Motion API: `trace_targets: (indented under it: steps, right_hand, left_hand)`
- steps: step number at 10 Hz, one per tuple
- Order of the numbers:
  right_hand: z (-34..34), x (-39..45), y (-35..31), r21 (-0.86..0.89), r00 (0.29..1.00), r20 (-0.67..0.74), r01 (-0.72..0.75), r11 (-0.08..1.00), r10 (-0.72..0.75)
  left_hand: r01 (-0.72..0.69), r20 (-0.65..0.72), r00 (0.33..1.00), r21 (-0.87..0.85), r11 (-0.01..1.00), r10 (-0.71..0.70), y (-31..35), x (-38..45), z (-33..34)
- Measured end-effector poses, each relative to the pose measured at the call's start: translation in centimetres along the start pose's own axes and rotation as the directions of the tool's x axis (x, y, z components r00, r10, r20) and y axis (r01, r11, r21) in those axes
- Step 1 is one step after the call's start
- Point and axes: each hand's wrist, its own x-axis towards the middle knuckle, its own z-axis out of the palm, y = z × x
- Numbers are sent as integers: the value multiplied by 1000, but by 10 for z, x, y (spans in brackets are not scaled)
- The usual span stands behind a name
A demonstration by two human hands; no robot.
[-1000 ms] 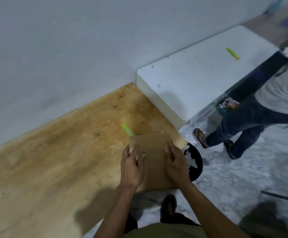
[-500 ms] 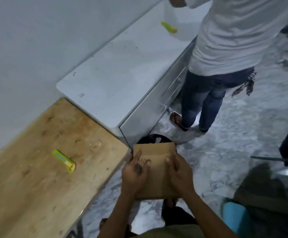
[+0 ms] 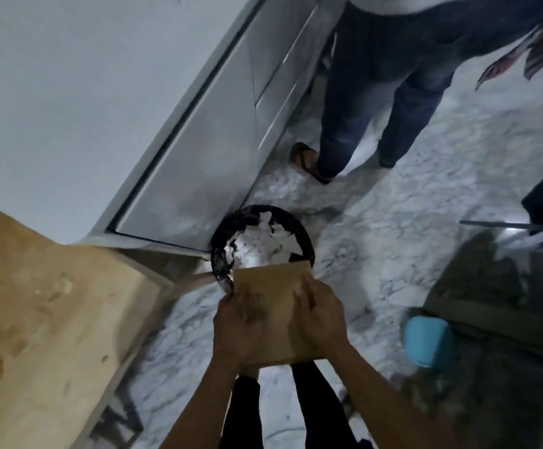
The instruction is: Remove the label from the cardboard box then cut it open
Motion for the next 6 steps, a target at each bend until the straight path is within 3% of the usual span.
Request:
trace_targets:
  steps: [2,4,5,6]
  right_hand:
    - [62,107,44,-75,992,124,-1,997,10]
    - [126,189,99,-108,989,148,16,994,0]
    - [129,203,91,-224,991,129,60,973,-31]
    - [117,192,75,-201,996,71,61,978,-48]
  left_hand:
    - [2,75,997,91,996,-9,-38,101,34]
    - [10,71,997,47,999,-14,-77,189,74]
    - [20,93,995,1,1000,-20,-80,208,73]
    - [-6,24,1000,4,1000,6,-77,200,68]
